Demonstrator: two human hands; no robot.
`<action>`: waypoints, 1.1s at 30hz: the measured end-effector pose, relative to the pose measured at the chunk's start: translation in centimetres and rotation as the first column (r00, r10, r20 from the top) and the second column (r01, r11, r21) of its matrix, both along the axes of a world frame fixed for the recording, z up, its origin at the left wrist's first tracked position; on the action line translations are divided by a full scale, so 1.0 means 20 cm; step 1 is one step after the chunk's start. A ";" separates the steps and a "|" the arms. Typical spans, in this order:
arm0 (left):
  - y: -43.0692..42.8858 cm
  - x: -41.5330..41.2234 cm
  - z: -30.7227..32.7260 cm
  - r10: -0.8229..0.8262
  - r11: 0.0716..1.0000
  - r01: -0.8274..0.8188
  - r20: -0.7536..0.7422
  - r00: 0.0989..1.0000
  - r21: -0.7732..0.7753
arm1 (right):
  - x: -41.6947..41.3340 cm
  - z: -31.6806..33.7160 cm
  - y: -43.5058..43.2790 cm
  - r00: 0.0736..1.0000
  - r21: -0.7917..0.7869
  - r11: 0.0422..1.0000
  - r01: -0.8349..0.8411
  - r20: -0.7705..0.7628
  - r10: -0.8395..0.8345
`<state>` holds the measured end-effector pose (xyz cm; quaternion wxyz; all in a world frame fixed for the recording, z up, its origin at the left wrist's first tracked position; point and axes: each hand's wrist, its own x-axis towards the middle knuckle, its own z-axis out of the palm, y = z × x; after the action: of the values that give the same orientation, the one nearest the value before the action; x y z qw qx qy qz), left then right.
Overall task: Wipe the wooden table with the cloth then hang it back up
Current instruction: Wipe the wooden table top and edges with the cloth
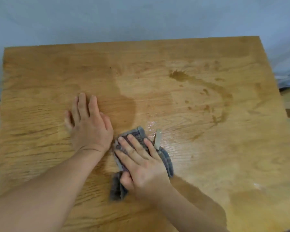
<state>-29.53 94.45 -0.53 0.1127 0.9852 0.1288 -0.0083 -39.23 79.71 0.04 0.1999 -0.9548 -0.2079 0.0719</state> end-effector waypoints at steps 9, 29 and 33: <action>-0.02 -0.01 0.03 -0.055 0.998 0.056 -0.025 0.998 0.014 | -0.15 0.02 -0.48 0.679 -0.155 0.666 0.730 0.054 -0.732; -0.02 -0.02 0.04 -0.102 0.995 0.102 -0.043 0.994 -0.011 | 0.12 0.01 -0.18 0.467 -0.159 0.454 0.877 0.053 -0.883; 0.00 -0.04 0.02 -0.409 0.910 0.412 -0.054 0.911 0.040 | 0.31 0.00 0.09 0.823 -0.129 0.815 0.565 0.018 -0.567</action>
<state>-30.26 94.46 -0.13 0.0804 0.9924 -0.0784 -0.0504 -33.09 81.47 0.11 0.1526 -0.9834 0.0923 0.0326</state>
